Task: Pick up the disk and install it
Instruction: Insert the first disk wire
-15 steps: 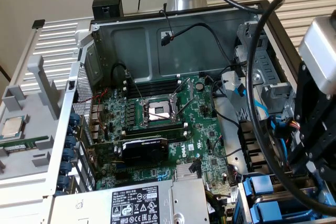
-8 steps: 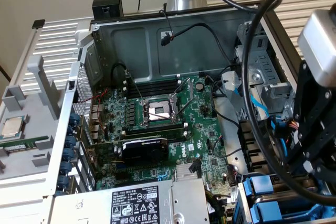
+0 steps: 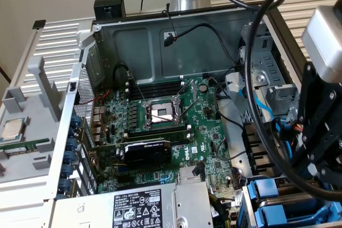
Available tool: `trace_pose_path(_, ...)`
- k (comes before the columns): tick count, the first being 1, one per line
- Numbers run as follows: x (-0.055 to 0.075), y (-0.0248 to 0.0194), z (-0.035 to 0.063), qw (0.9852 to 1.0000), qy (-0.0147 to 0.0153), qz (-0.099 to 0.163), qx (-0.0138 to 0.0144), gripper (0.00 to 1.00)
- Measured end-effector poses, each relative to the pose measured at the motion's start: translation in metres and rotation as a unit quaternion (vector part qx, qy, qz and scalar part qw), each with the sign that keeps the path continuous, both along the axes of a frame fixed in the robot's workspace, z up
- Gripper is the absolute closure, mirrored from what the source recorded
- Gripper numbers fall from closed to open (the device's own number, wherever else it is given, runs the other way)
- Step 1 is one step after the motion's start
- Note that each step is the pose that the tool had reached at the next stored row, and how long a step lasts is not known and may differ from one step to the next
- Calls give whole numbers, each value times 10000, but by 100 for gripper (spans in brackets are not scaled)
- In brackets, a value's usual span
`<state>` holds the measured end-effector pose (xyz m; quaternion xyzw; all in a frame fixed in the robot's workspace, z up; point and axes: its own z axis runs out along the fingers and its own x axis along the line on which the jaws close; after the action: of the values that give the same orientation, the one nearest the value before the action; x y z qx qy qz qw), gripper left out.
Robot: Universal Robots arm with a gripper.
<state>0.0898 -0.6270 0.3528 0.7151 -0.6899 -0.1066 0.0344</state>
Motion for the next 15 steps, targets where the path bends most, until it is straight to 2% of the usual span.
trace_pose_path(3, 0, 15, 0, 10000, 4, -9, -22, 84)
trace_pose_path(15, 54, 31, 0, 10000, 16, -87, -24, 84)
